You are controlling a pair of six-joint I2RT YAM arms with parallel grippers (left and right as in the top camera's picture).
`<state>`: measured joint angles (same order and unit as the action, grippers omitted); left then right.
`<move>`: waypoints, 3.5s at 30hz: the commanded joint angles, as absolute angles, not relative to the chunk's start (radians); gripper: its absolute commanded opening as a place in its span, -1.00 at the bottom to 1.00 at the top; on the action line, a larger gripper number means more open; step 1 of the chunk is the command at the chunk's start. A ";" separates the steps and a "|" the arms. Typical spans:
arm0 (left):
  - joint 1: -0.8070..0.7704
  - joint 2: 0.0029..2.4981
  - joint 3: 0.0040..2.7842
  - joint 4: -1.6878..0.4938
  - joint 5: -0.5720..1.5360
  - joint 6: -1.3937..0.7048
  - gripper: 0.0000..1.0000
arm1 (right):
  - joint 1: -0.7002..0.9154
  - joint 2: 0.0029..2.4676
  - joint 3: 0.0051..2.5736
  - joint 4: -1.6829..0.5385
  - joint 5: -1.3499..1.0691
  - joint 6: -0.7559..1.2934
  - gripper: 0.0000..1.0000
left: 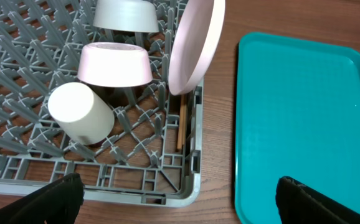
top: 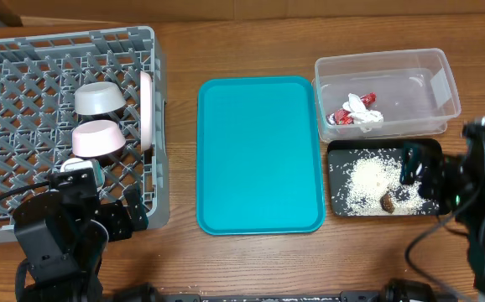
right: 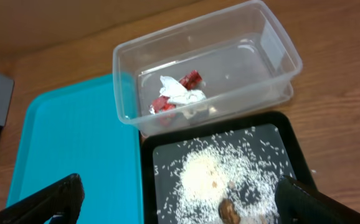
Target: Sort waste into correct bins and load items into the dishwasher
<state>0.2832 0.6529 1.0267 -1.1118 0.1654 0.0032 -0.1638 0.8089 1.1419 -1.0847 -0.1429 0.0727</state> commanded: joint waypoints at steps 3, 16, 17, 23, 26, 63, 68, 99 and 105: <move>0.287 0.656 1.023 -1.127 0.181 0.019 1.00 | -0.163 0.756 1.111 -1.128 -0.105 0.082 0.99; 0.287 0.657 1.023 -1.133 0.181 0.019 1.00 | -0.163 0.766 1.111 -1.138 -0.104 0.082 0.99; 0.287 0.657 1.023 -1.133 0.181 0.019 0.99 | -0.142 0.766 1.111 -1.137 -0.106 0.082 0.99; 0.287 0.657 1.023 -1.133 0.181 0.019 1.00 | -0.113 0.771 1.111 -1.148 -0.105 0.082 0.99; 0.287 0.657 1.023 -1.133 0.181 0.019 1.00 | -0.112 0.762 1.110 -1.151 -0.094 0.075 0.99; 0.287 0.657 1.023 -1.133 0.181 0.019 0.99 | 0.073 0.003 0.008 -0.077 -0.109 0.078 0.99; 0.287 0.657 1.023 -1.133 0.181 0.019 1.00 | 0.073 0.003 0.008 -0.076 -0.113 0.079 0.99; 0.220 0.648 1.023 -1.150 0.174 0.020 1.00 | 0.073 0.003 0.008 -0.075 -0.113 0.079 0.99; 0.098 0.580 0.999 -1.144 0.145 0.039 0.99 | 0.073 0.003 0.008 -0.075 -0.113 0.079 1.00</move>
<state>0.1524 0.6319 1.0237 -1.1603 0.1631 0.0071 0.0669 0.0147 0.0185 -0.0826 -0.1081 0.0753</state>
